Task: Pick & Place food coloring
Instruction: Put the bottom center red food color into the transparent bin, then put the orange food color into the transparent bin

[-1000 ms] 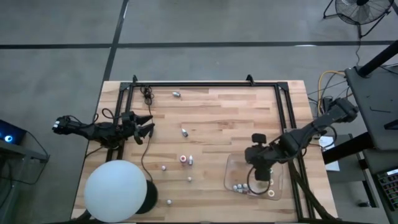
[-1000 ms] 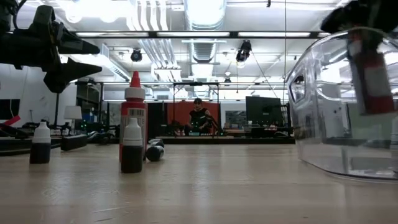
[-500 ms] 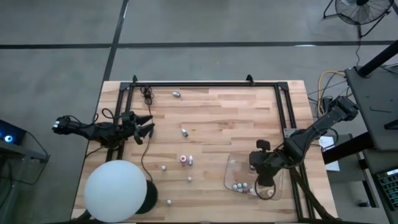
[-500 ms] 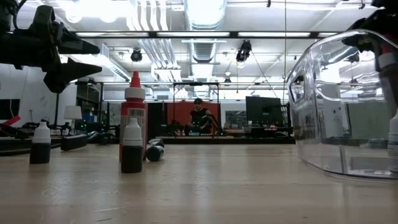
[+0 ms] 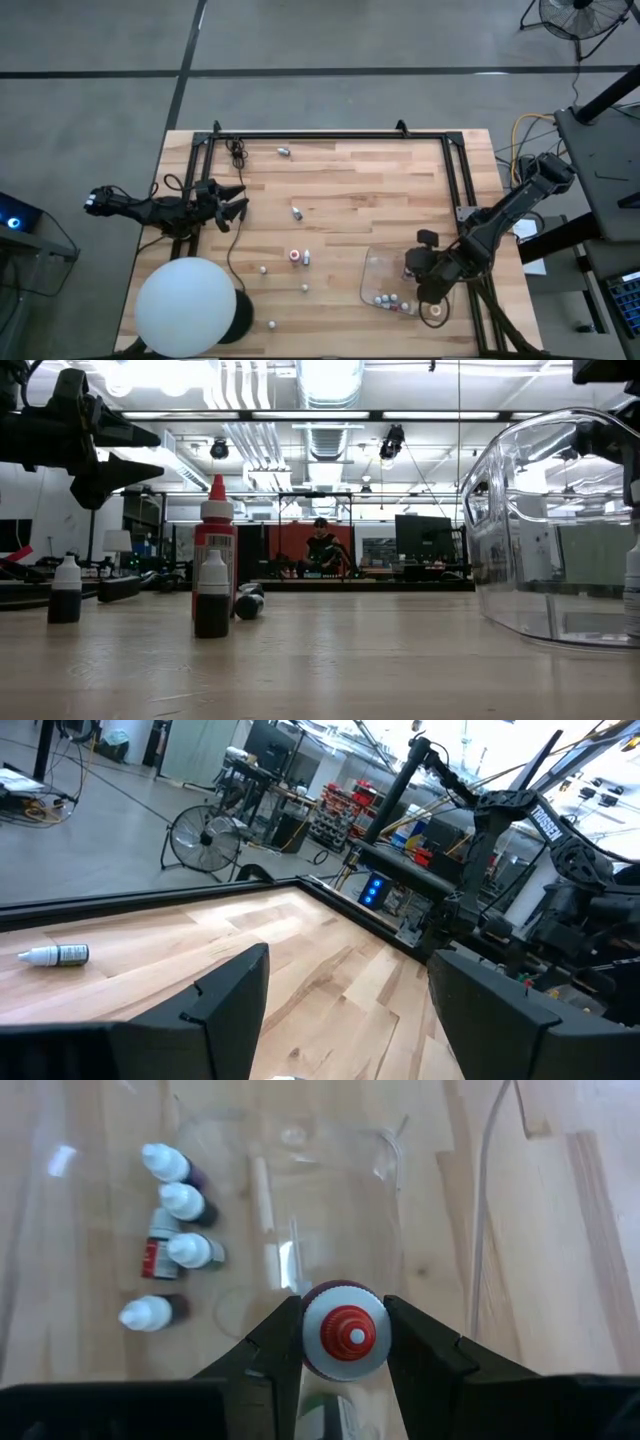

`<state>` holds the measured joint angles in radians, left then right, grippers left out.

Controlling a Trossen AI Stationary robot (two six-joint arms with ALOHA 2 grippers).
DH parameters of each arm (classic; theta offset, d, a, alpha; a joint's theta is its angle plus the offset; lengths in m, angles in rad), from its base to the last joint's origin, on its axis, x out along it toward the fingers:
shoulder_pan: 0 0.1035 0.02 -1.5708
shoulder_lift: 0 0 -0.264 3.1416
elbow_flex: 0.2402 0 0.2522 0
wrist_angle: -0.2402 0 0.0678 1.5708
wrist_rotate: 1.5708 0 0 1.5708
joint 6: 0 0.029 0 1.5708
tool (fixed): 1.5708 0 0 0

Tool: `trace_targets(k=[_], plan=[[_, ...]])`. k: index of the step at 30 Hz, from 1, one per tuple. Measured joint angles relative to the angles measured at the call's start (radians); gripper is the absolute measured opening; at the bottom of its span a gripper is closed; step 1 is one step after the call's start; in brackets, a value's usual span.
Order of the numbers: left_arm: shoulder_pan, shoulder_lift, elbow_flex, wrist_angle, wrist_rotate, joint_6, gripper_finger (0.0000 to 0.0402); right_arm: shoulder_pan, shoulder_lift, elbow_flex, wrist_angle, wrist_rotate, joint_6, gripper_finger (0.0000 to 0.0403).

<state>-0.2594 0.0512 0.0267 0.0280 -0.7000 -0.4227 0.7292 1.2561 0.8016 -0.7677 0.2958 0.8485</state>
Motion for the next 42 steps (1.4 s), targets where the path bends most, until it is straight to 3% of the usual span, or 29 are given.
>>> trace_targets(k=[10,20,29,42], plan=[[0.000,0.000,0.000,0.000,0.000,0.000,0.0245,0.021,0.000,-0.014,0.001,-0.002,0.014,0.0115],[0.000,0.000,0.000,0.000,0.000,0.000,0.0245,0.021,0.001,0.003,-0.005,-0.024,0.035,0.0193],[0.000,0.000,0.000,0.000,0.000,0.000,0.0245,0.021,0.001,0.085,-0.017,-0.012,-0.051,0.0239],[0.000,0.000,0.000,0.000,0.000,0.000,0.0245,-0.025,0.001,0.264,-0.066,0.155,-0.286,0.0299]])
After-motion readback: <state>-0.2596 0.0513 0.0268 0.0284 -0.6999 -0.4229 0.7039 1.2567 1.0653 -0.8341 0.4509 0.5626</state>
